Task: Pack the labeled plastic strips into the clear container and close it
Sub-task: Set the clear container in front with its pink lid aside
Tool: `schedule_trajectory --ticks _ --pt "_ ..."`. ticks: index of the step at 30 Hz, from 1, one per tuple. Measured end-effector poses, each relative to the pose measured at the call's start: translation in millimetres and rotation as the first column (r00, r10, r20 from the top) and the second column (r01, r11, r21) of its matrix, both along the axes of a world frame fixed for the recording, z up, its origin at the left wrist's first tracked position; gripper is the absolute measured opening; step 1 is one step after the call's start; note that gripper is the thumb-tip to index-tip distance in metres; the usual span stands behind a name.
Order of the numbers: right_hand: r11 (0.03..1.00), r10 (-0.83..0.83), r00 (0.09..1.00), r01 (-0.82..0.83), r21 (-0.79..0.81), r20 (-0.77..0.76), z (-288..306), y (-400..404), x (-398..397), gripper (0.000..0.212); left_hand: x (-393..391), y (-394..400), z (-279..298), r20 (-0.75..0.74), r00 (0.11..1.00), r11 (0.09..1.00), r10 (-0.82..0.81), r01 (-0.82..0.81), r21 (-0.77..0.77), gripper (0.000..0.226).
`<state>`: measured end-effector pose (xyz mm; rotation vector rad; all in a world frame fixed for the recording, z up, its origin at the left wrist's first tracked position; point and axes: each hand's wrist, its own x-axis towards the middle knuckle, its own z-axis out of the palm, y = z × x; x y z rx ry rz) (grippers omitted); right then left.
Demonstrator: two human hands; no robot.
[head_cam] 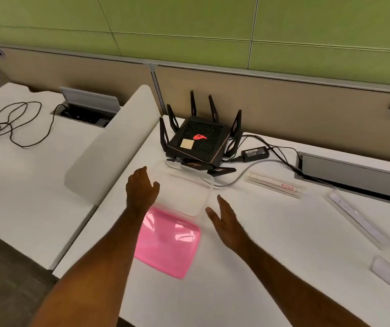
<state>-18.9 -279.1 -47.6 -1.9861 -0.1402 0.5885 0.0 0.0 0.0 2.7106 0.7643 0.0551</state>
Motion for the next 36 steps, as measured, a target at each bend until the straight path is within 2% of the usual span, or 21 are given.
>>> schedule_trajectory --ticks 5,8,13,20,27,36 --pt "0.995 -0.002 0.985 0.019 0.098 -0.172 4 22 -1 0.082 9 11 -7 -0.083 0.993 0.990 0.083 -0.092 -0.110 0.066" --pt "0.990 -0.017 0.973 0.049 0.132 -0.232 6 27 1 0.084 13 10 -14 -0.048 0.992 0.969 0.116 -0.124 -0.214 0.057" --pt "0.958 -0.054 0.952 0.135 0.254 -0.301 9 33 3 0.084 15 8 -21 0.025 0.990 0.945 0.141 -0.127 -0.302 0.046" --pt "0.937 -0.052 0.949 0.154 0.315 -0.310 17 30 0 0.081 13 5 -10 0.112 0.976 0.901 0.188 -0.126 -0.416 0.047" --pt "0.934 -0.077 0.963 0.161 0.320 -0.260 33 15 -7 0.076 6 -8 5 0.181 0.970 0.924 0.161 -0.083 -0.374 0.046" --pt "0.909 -0.187 0.971 0.229 0.347 -0.152 53 -30 -27 0.069 -13 -51 21 0.267 0.954 0.927 0.133 -0.024 -0.374 0.039"
